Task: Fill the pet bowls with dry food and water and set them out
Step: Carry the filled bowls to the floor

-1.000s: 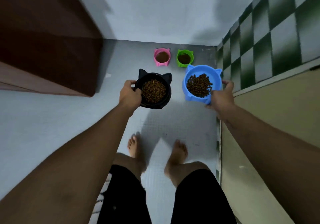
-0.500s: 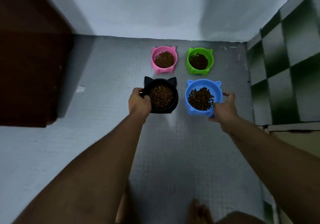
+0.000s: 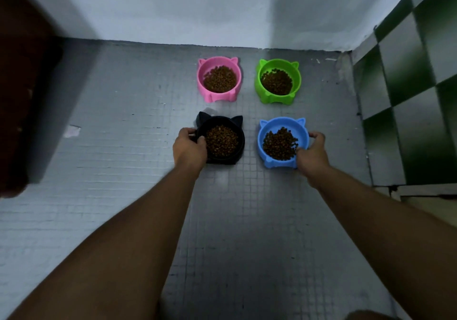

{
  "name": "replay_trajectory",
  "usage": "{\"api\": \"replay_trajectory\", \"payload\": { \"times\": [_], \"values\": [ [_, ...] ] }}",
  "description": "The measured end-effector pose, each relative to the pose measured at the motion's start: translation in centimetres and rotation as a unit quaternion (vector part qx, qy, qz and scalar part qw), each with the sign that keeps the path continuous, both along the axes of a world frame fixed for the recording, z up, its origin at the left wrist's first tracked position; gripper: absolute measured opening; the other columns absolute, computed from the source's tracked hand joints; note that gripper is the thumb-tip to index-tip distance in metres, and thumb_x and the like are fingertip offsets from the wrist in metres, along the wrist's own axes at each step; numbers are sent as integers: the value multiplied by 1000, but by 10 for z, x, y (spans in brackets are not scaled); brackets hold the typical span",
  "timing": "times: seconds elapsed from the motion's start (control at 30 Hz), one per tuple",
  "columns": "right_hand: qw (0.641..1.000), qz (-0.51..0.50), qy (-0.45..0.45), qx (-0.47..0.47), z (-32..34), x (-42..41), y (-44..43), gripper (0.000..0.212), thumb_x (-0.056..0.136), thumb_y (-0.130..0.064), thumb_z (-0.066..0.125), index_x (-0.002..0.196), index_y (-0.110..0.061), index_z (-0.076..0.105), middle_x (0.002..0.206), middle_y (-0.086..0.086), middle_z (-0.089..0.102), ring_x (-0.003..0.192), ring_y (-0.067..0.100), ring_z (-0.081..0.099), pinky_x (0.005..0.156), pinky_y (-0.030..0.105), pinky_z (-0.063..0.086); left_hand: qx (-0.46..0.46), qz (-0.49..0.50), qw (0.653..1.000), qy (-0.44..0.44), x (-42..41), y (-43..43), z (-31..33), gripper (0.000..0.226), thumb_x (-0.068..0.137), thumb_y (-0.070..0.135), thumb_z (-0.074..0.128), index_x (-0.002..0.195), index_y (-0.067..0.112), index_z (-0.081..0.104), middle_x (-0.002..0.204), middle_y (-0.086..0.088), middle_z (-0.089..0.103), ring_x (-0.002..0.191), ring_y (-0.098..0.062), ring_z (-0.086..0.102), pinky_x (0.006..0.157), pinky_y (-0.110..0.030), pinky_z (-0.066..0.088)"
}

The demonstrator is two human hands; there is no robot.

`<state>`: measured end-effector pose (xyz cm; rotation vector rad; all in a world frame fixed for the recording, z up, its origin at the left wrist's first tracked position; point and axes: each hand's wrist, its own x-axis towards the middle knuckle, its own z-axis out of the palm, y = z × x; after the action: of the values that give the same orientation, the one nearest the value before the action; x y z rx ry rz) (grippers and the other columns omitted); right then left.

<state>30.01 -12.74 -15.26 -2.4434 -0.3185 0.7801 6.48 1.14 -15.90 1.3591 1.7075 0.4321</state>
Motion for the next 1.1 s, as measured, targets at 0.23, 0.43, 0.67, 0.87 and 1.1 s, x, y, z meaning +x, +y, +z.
{"api": "replay_trajectory", "payload": {
  "times": [0.23, 0.43, 0.67, 0.87, 1.1],
  "values": [
    [999, 19, -35, -32, -12, 6, -2, 38, 88, -18, 71, 122, -6, 60, 117, 18, 67, 105, 33, 65, 92, 38, 52, 2, -12, 997, 80, 1, 4, 4, 30, 95, 16, 63, 123, 10, 70, 116, -12, 73, 100, -27, 70, 77, -28, 52],
    [998, 4, -44, -38, -15, 5, 1, 33, 84, -11, 72, 116, -6, 64, 113, 16, 69, 102, 30, 66, 90, 33, 51, -15, -20, 995, 100, 2, 3, 6, 34, 95, 9, 62, 129, 7, 68, 125, -15, 70, 108, -27, 68, 79, -21, 44],
    [999, -11, -47, -22, 6, 4, -4, 42, 83, -16, 69, 123, -10, 58, 111, 16, 68, 98, 29, 66, 85, 32, 51, -10, -48, 993, 105, 4, 2, 27, 48, 95, 16, 64, 142, 9, 57, 138, -14, 63, 120, -28, 63, 87, -27, 47],
    [996, 73, -57, -4, 98, -14, -6, 47, 85, -20, 73, 128, -10, 56, 122, 12, 63, 108, 26, 62, 92, 32, 49, 14, -119, 990, 69, 0, -2, 120, 37, 92, 15, 61, 129, 15, 67, 118, -9, 72, 105, -21, 67, 78, -22, 43],
    [989, 139, -22, 34, 283, -49, -11, 49, 85, -22, 74, 129, -11, 56, 125, 12, 61, 112, 24, 61, 96, 34, 48, 18, -200, 977, 70, -26, -41, 304, 36, 94, 18, 66, 130, 15, 65, 121, -5, 69, 104, -17, 62, 84, -23, 43]
  ]
}}
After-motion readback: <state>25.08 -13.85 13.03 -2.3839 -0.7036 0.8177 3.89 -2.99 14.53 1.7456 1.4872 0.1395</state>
